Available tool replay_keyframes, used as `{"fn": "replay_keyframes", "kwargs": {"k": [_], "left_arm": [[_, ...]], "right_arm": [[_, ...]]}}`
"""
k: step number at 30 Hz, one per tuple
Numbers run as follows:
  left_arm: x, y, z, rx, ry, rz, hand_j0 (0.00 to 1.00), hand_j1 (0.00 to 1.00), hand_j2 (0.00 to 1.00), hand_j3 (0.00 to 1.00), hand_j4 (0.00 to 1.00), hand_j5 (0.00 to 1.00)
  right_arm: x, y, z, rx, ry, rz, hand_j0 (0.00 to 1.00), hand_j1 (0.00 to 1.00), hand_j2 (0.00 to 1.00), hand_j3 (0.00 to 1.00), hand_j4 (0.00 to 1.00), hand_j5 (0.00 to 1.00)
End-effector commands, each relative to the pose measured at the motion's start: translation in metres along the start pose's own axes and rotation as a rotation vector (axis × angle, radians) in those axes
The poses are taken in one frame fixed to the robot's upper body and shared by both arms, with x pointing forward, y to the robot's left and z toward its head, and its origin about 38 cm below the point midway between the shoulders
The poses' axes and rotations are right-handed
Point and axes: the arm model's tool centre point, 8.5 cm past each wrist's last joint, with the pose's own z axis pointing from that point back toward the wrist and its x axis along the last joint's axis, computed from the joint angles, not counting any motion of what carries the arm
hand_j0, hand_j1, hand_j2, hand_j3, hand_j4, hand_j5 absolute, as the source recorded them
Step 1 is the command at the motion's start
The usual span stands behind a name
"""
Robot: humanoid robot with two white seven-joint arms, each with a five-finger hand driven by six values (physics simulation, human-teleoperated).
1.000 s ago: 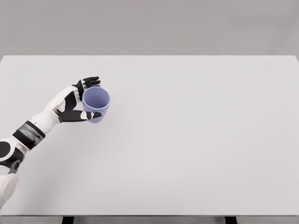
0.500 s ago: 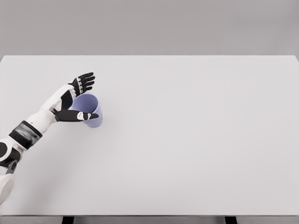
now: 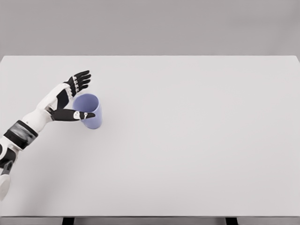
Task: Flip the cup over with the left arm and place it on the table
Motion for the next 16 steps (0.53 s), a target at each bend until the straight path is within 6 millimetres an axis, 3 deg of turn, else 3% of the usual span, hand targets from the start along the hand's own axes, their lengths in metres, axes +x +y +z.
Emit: {"fn": "replay_keyframes", "kwargs": {"k": [1, 5, 8, 16], "left_arm": [[0.002, 0.004, 0.002, 0.006, 0.0, -0.007, 1.0, 1.0, 1.0, 1.0, 1.0, 1.0], [0.006, 0.013, 0.006, 0.018, -0.011, -0.029, 1.0, 1.0, 1.0, 1.0, 1.0, 1.0], [0.029, 0.035, 0.017, 0.035, -0.06, -0.122, 1.0, 1.0, 1.0, 1.0, 1.0, 1.0], [0.055, 0.07, 0.037, 0.045, -0.024, -0.251, 1.0, 1.0, 1.0, 1.0, 1.0, 1.0]], "right_arm": [[0.0, 0.0, 0.0, 0.0, 0.001, 0.0, 1.0, 1.0, 1.0, 1.0, 1.0, 1.0], [0.0, 0.0, 0.0, 0.0, 0.0, 0.0, 1.0, 1.0, 1.0, 1.0, 1.0, 1.0], [0.0, 0.0, 0.0, 0.0, 0.0, 0.0, 1.0, 1.0, 1.0, 1.0, 1.0, 1.0], [0.0, 0.0, 0.0, 0.0, 0.0, 0.0, 1.0, 1.0, 1.0, 1.0, 1.0, 1.0]]}}
